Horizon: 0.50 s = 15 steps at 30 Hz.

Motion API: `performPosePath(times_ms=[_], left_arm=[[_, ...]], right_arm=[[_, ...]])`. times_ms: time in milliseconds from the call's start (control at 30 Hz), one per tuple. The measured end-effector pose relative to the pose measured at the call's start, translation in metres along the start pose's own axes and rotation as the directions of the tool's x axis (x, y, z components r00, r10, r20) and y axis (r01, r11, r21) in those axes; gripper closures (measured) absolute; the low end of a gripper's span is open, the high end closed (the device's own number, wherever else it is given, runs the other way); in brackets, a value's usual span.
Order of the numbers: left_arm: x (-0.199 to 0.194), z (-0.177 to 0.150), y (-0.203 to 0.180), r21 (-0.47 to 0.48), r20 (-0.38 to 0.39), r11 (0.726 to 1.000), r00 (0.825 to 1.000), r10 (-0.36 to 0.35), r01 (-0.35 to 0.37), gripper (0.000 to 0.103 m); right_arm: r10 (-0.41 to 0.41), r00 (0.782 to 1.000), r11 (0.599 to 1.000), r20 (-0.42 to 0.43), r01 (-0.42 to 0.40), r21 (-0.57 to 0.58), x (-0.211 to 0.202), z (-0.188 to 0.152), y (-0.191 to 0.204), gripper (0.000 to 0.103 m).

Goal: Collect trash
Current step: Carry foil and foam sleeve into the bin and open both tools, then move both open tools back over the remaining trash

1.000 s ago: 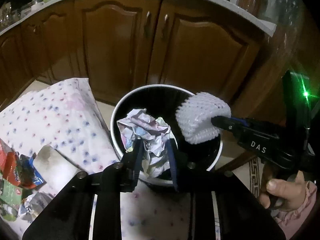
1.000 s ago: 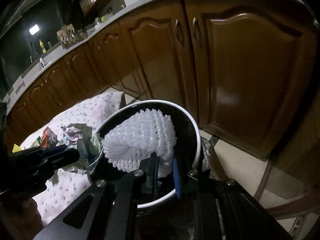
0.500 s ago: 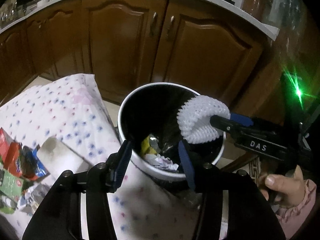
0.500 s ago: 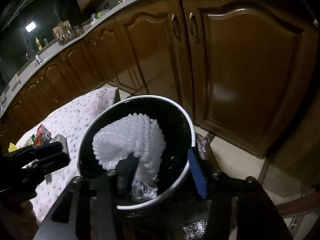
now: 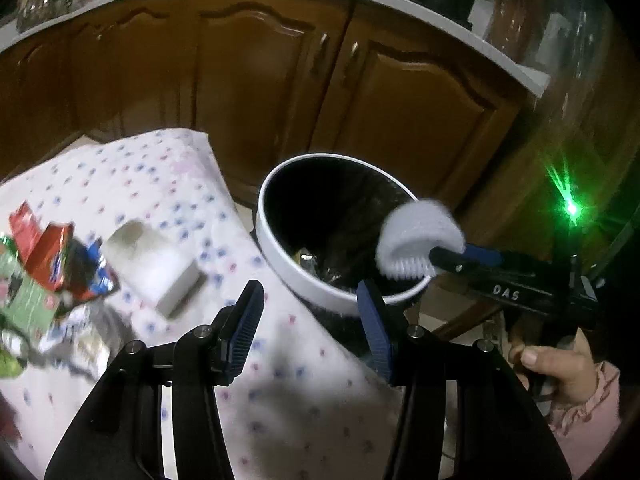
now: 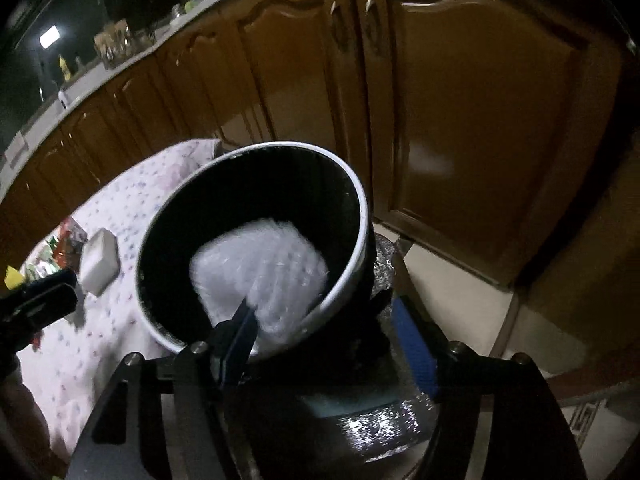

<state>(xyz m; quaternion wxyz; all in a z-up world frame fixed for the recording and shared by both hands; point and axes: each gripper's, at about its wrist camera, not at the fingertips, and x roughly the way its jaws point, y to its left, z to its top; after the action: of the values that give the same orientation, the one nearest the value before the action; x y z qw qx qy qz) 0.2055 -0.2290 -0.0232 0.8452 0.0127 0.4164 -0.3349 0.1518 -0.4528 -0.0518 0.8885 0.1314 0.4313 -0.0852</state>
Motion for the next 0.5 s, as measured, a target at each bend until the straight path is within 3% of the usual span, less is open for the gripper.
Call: performPosePath(times_ms=[300, 500], left_arm=[[-0.047, -0.045, 0.025, -0.083, 0.046, 0.996, 0.998, 0.040, -0.036, 0.051], [-0.081, -0.075, 0.051, -0.136, 0.070, 0.987, 0.993, 0.093, -0.082, 0.051]], right_arm=[[0.047, 0.991, 0.999, 0.129, -0.049, 0.012, -0.034, -0.014, 0.023, 0.026], [0.073, 0.987, 0.997, 0.141, -0.076, 0.016, -0.034, -0.010, 0.038, 0.026]])
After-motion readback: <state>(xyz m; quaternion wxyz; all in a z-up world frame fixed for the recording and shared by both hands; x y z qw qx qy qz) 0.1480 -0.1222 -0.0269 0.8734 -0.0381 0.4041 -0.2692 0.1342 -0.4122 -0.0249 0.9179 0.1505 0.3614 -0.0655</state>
